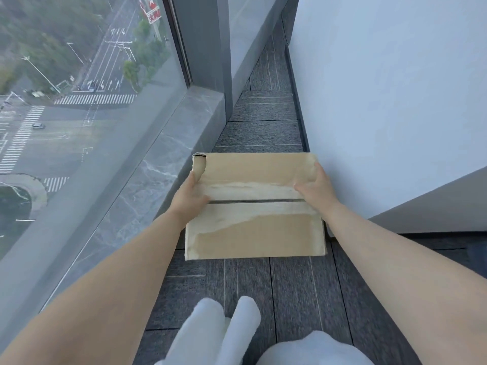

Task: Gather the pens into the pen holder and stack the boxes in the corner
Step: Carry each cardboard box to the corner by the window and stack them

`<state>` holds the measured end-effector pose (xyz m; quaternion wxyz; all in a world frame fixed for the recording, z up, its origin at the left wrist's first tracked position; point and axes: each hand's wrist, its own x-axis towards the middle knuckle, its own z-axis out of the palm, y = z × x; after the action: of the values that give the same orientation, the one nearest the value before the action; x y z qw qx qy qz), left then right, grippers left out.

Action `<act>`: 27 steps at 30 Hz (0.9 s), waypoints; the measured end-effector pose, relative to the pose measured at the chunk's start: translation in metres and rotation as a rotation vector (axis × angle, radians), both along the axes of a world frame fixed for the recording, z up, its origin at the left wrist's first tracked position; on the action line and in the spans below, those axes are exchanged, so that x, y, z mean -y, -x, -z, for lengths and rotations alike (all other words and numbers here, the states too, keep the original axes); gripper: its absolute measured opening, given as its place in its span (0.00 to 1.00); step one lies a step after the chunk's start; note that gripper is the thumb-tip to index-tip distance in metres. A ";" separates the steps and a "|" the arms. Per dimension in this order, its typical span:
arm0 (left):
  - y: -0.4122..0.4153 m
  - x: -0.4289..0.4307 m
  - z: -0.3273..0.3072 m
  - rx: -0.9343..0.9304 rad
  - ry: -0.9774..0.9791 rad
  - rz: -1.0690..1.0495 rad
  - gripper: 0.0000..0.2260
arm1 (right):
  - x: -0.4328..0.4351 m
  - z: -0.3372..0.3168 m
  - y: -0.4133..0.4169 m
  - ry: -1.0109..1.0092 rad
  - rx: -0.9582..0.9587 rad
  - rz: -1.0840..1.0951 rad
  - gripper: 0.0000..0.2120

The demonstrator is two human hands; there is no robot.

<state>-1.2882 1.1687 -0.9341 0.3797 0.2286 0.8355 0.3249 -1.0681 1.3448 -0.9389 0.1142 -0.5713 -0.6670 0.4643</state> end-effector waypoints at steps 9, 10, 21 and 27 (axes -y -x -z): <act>-0.001 0.008 0.024 -0.090 0.221 -0.039 0.38 | 0.029 0.005 0.017 -0.301 0.422 -0.349 0.24; -0.004 0.010 0.026 -0.053 0.250 -0.091 0.39 | 0.042 0.002 0.015 -0.371 0.402 -0.385 0.20; -0.039 0.025 0.029 0.086 0.298 -0.395 0.37 | 0.105 -0.007 -0.010 -0.338 0.543 -0.780 0.16; -0.087 0.011 0.022 0.512 0.122 -0.524 0.28 | 0.101 0.002 -0.023 -0.149 0.426 -0.472 0.20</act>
<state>-1.2015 1.1573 -0.9566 0.4935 -0.1047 0.7613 0.4073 -1.0453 1.2442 -0.9406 -0.0973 -0.4754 -0.8220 0.2980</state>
